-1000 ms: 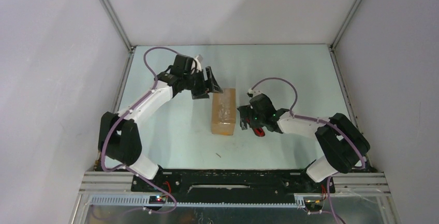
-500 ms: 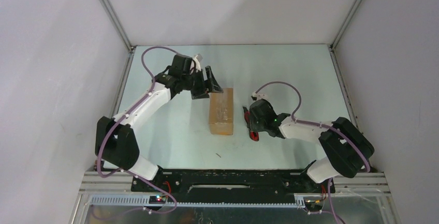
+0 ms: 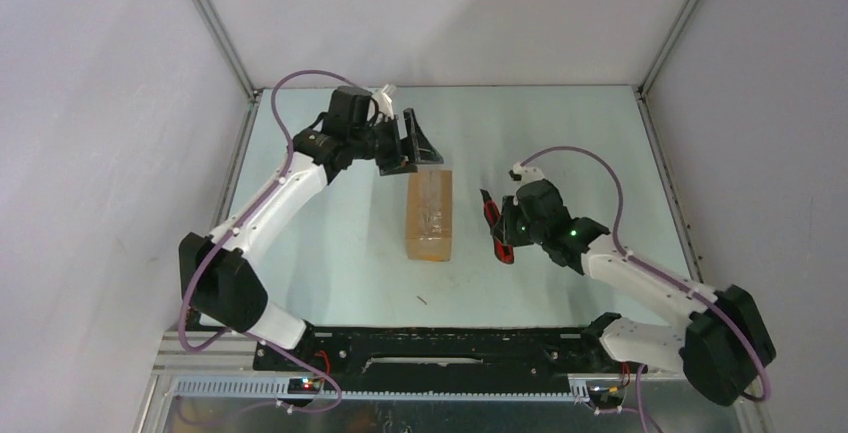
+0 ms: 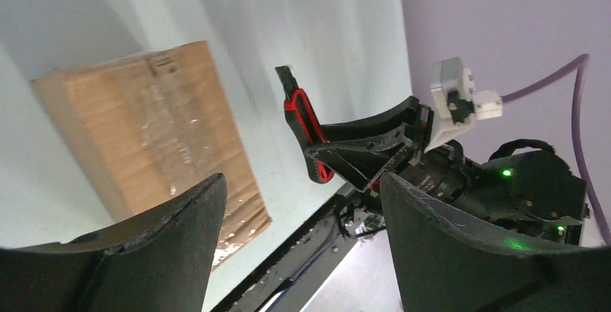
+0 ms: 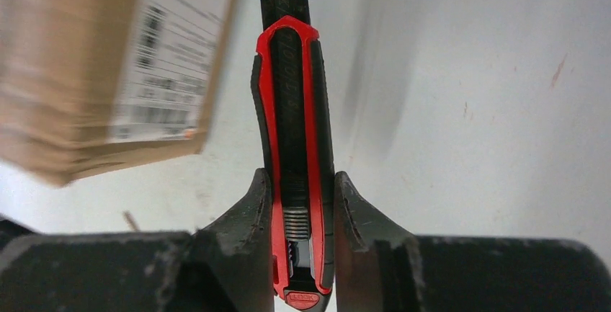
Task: Unpack the express box
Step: Pick up the knife at the center of the board.
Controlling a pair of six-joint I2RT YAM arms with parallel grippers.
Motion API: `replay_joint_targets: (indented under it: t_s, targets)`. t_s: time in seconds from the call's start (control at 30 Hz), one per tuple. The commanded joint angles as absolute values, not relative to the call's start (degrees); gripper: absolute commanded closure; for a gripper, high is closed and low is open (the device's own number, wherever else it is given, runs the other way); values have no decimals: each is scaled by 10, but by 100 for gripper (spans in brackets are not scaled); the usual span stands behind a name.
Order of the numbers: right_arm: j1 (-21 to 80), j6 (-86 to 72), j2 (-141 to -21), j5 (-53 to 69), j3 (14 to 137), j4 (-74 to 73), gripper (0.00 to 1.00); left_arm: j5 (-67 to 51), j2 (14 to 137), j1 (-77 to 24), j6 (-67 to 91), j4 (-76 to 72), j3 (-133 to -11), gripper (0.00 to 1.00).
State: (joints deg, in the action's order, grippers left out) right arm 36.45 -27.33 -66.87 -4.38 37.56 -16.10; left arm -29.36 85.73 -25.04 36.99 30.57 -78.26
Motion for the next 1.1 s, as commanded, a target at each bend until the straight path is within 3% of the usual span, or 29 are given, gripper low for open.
replay_joint_targets:
  t_s: [0.0,0.3,0.9,1.07]
  targets:
    - [366,-246,-609,-6,445,-184,100,-342,840,-268,393,275,-822,18]
    - [410,-235,-587,-14,542,-214,100,-340,863,-312,429,238,-814,22]
    - [458,-209,-629,-31,619,-232,100,-382,891,-335,472,174,-775,31]
    - [458,-208,-631,-34,628,-235,100,-385,890,-335,474,174,-757,49]
